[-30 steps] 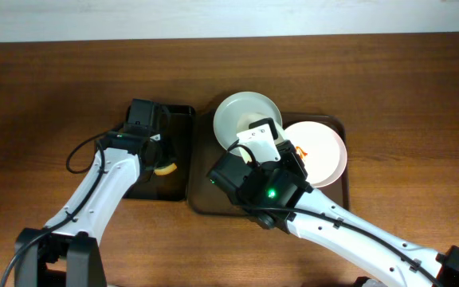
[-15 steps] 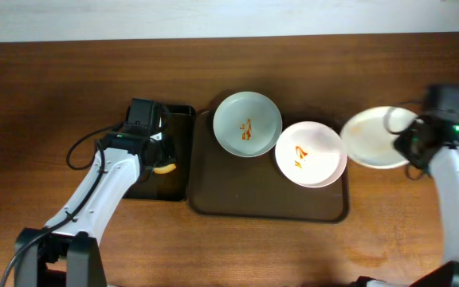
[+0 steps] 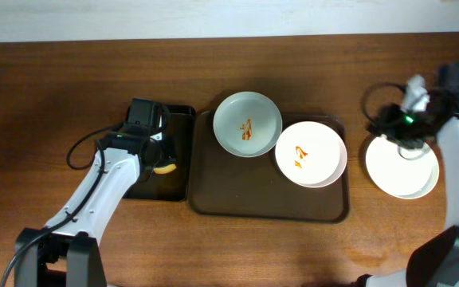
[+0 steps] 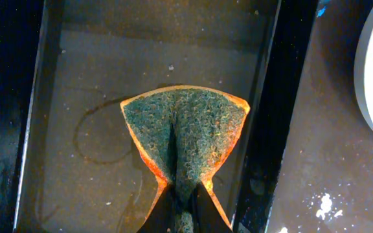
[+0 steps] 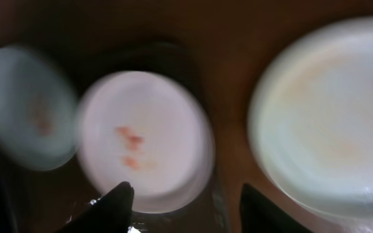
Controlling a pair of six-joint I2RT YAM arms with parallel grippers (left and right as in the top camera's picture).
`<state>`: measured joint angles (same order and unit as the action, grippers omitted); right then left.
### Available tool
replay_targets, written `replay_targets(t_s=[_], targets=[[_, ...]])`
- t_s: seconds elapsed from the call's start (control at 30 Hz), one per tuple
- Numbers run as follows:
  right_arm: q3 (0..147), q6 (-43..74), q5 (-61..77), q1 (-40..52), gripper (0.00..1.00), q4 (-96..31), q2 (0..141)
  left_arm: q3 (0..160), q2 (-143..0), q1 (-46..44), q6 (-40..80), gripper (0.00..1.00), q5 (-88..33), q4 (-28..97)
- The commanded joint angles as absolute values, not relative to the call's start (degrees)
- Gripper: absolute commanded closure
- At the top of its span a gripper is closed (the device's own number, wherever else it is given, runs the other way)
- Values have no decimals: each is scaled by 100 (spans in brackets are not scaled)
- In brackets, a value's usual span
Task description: Clean dirty plates on tray and stack at the side
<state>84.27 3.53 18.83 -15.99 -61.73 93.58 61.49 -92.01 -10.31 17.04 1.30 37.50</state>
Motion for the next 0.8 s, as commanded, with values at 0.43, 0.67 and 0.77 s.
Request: replay_targets(t_s=[0.43, 0.67, 0.77], targets=[[8615, 816, 1457, 1024, 62, -3358, 11944, 6152, -9220, -1007, 1616, 100, 23, 3734], [8617, 1295, 1824, 1096, 96, -3439, 12195, 6154, -9220, -1007, 1619, 100, 21, 3734], [8621, 1293, 2246, 1098, 96, -3997, 11904, 6154, -9220, -1007, 1619, 100, 21, 3730]])
